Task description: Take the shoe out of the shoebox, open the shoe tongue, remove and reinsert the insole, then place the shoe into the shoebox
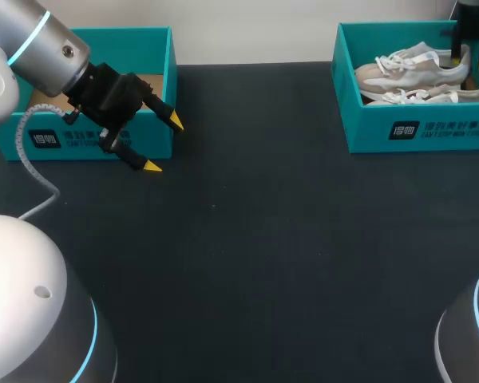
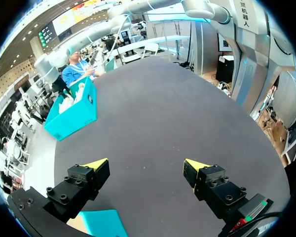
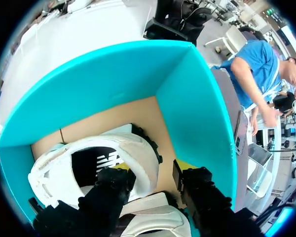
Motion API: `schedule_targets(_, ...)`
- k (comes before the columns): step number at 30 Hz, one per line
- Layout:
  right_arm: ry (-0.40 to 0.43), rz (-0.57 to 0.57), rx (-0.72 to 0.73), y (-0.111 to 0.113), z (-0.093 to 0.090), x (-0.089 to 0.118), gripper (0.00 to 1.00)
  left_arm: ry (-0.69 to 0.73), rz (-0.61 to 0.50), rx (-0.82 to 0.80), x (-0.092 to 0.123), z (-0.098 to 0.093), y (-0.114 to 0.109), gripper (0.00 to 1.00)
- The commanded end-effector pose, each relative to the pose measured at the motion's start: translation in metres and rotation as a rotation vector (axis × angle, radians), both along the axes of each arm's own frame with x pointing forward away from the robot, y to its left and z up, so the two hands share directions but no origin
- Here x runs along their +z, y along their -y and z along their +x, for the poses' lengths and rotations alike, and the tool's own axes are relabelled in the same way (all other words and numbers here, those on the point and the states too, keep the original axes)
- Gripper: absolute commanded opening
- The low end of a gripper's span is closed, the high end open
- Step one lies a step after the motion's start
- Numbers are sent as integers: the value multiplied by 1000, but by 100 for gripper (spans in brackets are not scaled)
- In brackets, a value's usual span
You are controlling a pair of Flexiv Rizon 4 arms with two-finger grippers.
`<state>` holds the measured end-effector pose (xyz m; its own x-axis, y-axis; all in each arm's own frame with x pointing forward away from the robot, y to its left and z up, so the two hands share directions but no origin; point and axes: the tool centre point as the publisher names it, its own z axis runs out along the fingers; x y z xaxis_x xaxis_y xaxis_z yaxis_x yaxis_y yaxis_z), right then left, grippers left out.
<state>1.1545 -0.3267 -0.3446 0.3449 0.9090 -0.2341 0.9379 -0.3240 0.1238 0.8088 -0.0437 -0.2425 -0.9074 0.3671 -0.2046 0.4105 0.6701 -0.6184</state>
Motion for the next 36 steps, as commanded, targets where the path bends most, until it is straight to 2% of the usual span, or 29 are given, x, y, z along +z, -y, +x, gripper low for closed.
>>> schedule_targets(1,45,-5,10,-8,-26,21,48,0,3,0,0,0,0,100)
schedule_targets(8,85,10,12,-29,-46,45,49,0,3,0,0,0,0,100)
schedule_targets(11,101,25,11,-39,-56,56,53,0,3,0,0,0,0,100)
schedule_targets(17,112,68,30,-69,-84,73,50,0,3,0,0,0,0,100)
schedule_targets(19,111,65,35,-80,-93,79,53,0,3,0,0,0,0,100)
schedule_targets(21,121,88,33,-92,-100,88,52,0,3,0,0,0,0,100)
schedule_targets(28,151,97,86,-126,-124,110,63,0,3,0,0,0,0,100)
schedule_targets(29,155,103,93,-131,-127,113,69,0,3,0,0,0,0,100)
schedule_targets(30,164,113,98,-136,-130,116,82,0,3,0,0,0,0,100)
schedule_targets(31,164,115,99,-140,-133,118,86,0,3,0,0,0,0,100)
schedule_targets(35,170,124,113,-157,-146,124,79,0,3,0,0,0,0,100)
schedule_targets(36,167,119,115,-161,-150,124,80,0,3,0,0,0,0,100)
